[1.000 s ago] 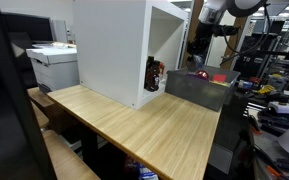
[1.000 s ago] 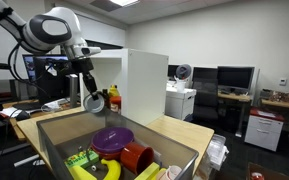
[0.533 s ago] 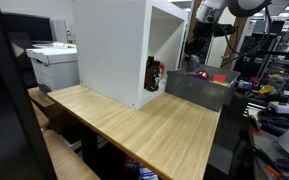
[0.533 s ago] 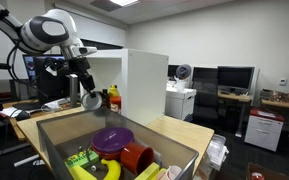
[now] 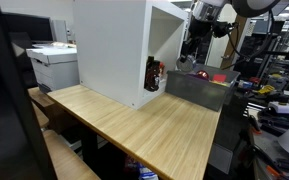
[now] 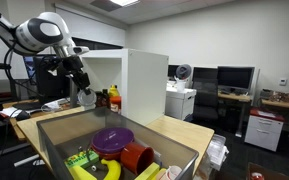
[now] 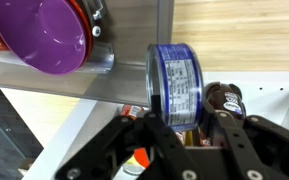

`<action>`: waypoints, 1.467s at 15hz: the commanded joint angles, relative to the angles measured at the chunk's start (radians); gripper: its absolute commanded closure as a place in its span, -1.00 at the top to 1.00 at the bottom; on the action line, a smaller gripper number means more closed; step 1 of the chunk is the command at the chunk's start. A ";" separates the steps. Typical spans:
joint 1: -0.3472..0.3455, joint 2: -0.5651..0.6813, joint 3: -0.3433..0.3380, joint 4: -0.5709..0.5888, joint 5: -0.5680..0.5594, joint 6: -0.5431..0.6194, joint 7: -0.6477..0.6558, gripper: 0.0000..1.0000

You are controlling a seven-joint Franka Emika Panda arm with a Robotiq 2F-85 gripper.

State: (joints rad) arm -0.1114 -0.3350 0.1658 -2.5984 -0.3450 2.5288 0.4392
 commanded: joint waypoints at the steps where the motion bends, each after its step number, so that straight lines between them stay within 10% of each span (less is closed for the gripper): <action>1: -0.021 -0.037 0.017 -0.027 -0.086 0.040 0.015 -0.75; 14: -0.070 -0.039 0.018 -0.048 -0.270 0.094 0.056 -0.75; 22: -0.024 -0.024 -0.023 -0.057 -0.168 0.065 -0.011 -0.75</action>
State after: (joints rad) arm -0.1515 -0.3408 0.1596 -2.6402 -0.5562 2.5951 0.4611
